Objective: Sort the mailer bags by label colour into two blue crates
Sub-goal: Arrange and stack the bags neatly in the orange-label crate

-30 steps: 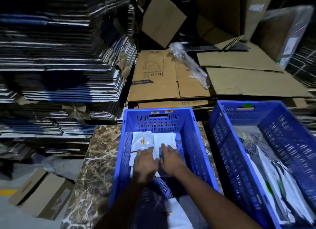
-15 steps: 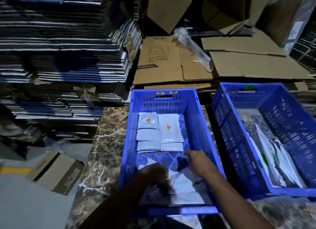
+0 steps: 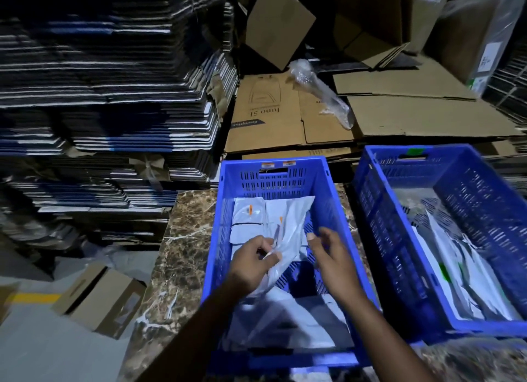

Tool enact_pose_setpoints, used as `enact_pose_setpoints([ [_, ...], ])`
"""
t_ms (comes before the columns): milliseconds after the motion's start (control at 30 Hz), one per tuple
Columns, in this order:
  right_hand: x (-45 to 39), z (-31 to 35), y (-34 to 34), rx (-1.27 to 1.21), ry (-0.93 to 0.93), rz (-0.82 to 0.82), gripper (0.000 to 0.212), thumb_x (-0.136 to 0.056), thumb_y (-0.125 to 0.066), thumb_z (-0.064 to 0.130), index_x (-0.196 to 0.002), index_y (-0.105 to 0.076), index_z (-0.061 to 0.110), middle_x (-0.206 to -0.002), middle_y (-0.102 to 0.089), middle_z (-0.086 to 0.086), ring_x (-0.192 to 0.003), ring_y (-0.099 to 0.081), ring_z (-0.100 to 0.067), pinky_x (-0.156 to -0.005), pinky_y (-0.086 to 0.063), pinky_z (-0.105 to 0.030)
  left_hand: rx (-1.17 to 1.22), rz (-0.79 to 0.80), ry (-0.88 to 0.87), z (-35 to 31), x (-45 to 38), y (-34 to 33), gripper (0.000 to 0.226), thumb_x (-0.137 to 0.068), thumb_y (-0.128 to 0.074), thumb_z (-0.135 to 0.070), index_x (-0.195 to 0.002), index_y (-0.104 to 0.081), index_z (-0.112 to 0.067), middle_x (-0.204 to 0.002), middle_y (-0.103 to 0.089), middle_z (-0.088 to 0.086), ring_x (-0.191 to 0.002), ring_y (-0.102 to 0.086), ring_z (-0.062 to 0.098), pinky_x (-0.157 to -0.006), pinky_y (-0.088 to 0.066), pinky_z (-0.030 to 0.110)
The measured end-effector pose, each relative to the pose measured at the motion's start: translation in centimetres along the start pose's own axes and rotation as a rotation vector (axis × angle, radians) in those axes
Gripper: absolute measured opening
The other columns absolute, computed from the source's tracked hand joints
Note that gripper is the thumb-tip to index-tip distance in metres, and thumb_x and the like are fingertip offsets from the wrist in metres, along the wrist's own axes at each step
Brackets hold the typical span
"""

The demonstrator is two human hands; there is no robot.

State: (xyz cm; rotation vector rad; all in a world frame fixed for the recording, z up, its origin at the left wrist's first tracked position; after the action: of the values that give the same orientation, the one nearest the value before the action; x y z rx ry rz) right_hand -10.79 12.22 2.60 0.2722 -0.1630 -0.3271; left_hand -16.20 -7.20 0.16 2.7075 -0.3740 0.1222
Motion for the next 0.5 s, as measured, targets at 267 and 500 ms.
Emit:
enact_pose_setpoints([
  [267, -1.7, -1.8, -2.1, -0.110, -0.093, 0.119, 0.024, -0.091, -0.057, 0.019, -0.111, -0.068, 0.027, -0.105, -0.075, 0.008, -0.099, -0.070, -0.015, -0.091, -0.055, -0.051, 0.533, -0.145, 0.125, 1.2, 0.8, 0.5, 0.041, -0.076, -0.080, -0.017, -0.112, -0.061, -0.019, -0.101, -0.073, 0.009, -0.085, -0.070, 0.018, -0.074, -0.054, 0.032],
  [500, -1.8, -1.9, -3.6, -0.174, -0.143, 0.241, 0.058, -0.087, -0.074, 0.025, -0.129, -0.036, 0.040, -0.101, -0.072, 0.004, -0.091, -0.071, -0.013, -0.081, -0.058, -0.039, 0.517, -0.257, 0.161, 2.5, 0.0, 1.2, 0.037, -0.080, -0.076, -0.003, -0.112, -0.059, -0.014, -0.090, -0.073, 0.012, -0.084, -0.072, 0.026, -0.077, -0.056, 0.037],
])
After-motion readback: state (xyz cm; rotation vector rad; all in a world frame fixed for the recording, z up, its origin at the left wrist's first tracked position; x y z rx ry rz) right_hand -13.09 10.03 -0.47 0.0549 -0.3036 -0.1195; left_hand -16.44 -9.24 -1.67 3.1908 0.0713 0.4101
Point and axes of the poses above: each hand's wrist, its own x-axis away from the middle knuckle, its own y-axis out of the back of the hand, z = x × y, the point moved 10 cm from there along -x, towards the middle knuckle
